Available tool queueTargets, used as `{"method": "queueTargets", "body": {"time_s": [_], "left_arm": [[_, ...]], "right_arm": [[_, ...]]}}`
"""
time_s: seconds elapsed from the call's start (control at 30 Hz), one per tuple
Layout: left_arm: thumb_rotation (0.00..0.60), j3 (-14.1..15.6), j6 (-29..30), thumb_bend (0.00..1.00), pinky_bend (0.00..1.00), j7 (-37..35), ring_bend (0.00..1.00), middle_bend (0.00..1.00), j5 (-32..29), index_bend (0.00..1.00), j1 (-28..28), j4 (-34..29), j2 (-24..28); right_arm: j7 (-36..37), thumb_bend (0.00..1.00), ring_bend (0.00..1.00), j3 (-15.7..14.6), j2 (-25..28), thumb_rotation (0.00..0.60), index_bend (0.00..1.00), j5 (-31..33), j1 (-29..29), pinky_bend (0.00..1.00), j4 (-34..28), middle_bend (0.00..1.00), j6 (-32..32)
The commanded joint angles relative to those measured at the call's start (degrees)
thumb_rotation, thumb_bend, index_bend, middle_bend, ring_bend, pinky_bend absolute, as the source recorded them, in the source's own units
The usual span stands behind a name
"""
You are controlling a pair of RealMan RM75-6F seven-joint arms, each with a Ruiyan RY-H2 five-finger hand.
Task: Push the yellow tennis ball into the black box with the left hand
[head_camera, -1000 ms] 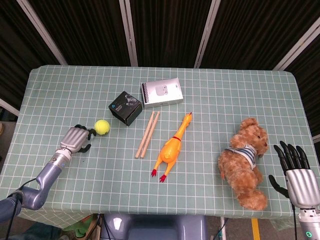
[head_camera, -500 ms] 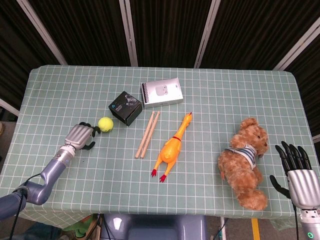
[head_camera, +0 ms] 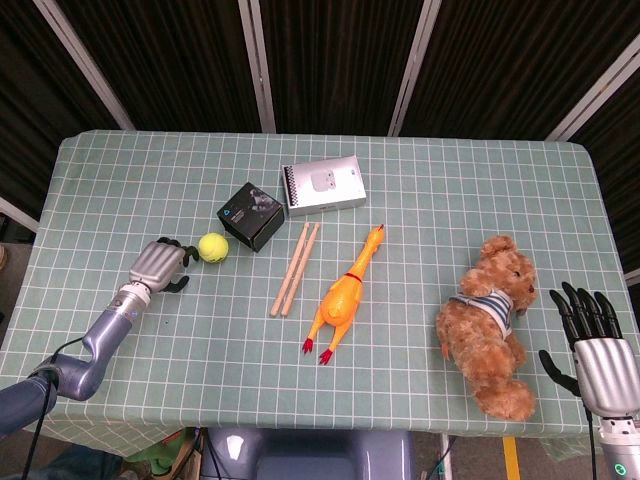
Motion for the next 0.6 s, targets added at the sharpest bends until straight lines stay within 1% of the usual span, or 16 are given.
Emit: {"method": "queueTargets", "body": {"time_s": [0.03, 0.2, 0.6], "left_arm": [[0.600, 0.0, 0.4, 0.38, 0.22, -1.2, 0.26, 0.42, 0.8, 0.34, -0.4, 0.8, -0.6], [0.600, 0.3, 1.0, 0.38, 0.22, -3.1, 0.24, 0.40, 2.2, 0.33, -1.0, 2.0, -1.4], [0.600, 1.1, 2.0, 0.39, 0.22, -8.1, 0.15, 0.28, 5.2, 0.25, -2.4, 6.6, -4.6]], "right_arm": [[0.1, 0.34, 0.00, 0.0, 0.0, 0.600, 0.00, 0.0, 0.0, 0.00, 0.0, 0.00, -0.1], [0.1, 0.34, 0.00, 0.0, 0.0, 0.600, 0.00, 0.1, 0.1, 0.00, 0.0, 0.00, -0.2], [1.2, 0.34, 0.00, -0.1, 0.4, 0.600, 0.00, -0.1, -0.1, 0.00, 0.0, 0.00, 0.2]]}}
